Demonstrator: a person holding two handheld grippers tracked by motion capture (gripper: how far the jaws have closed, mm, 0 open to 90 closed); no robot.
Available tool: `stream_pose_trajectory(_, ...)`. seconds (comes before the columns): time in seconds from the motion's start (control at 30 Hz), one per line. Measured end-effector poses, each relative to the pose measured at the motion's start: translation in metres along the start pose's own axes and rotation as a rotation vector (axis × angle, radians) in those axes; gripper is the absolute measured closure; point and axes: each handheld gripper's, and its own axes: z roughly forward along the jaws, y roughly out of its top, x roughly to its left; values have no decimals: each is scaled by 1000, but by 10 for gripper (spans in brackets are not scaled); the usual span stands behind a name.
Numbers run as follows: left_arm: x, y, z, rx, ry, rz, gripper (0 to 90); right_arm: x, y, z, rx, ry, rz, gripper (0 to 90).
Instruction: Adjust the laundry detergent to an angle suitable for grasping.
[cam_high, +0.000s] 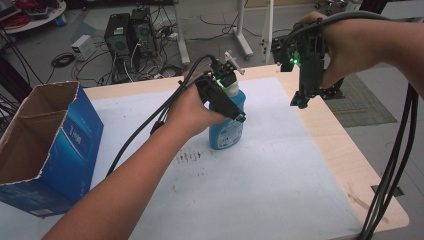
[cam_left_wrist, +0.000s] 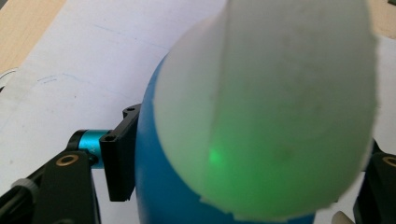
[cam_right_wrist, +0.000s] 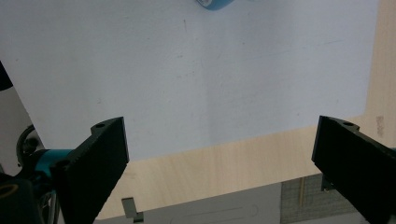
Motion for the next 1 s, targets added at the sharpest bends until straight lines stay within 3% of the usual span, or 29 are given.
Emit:
stream_pose_trajectory(0.2, -2, 1, 1, 8, -10, 9, 320, 0, 0, 2, 8, 1, 0, 30)
stream_pose_trajectory(0.83, -4, 1, 3, 13, 43, 37, 417, -1, -1, 3, 11, -2, 1, 30)
stream_pose_trajectory(1.0, -4, 0, 2, 16, 44, 18, 427, -1, -1, 4, 15, -1, 3, 30)
